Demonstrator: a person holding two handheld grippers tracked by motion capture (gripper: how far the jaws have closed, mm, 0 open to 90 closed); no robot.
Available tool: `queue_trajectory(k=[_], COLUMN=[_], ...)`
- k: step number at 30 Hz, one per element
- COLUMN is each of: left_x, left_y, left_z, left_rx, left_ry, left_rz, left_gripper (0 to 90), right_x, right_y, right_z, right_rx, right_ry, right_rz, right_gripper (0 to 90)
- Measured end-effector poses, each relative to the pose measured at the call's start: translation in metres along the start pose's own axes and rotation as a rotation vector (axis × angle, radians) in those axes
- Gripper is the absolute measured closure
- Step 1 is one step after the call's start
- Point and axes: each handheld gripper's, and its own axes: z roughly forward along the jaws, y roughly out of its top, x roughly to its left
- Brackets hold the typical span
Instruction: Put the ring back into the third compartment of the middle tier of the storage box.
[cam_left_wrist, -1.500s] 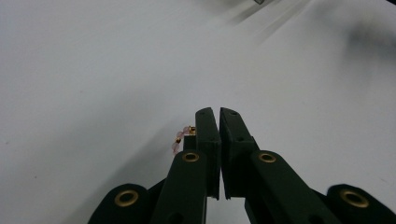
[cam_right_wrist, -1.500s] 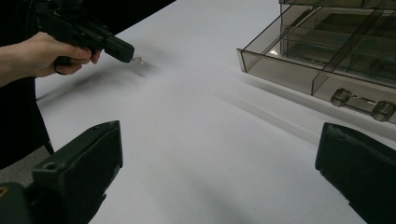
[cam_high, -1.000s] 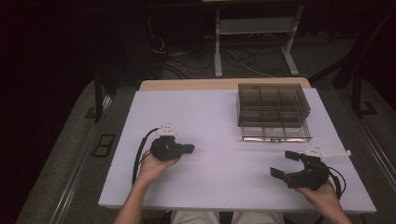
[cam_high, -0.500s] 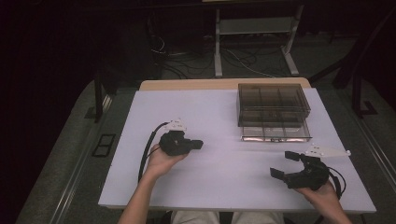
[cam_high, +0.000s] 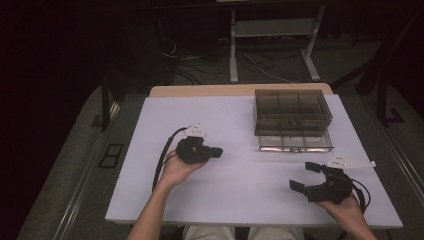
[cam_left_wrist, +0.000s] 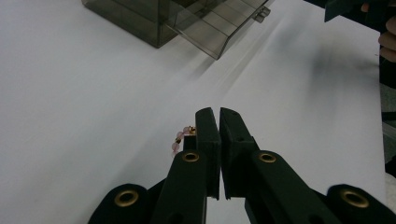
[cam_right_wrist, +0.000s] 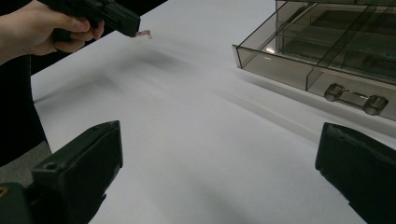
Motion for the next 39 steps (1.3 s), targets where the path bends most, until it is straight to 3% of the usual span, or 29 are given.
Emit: queue_trajectory(k=[10, 17, 39], left_x=[-0.004, -0.007, -0.019], left_y=[0.011, 0.022, 0.049], left_z=[0.01, 0.014, 0.037], left_rx=[-0.001, 0.024, 0.025], left_ry=[-0.021, -0.028, -0.073], left_rz=[0.023, 0.06, 0.102], left_gripper=[86.7, 86.7, 86.7], right_x=[0.0, 0.0, 0.0], right_y=[0.0, 0.0, 0.0], right_z=[0.0, 0.0, 0.0], right_rx=[0.002, 0.001, 0.0], right_ry=[0.0, 0.001, -0.001], right_rz=[-0.005, 0.0, -0.001], right_gripper=[0.2, 0.2, 0.2])
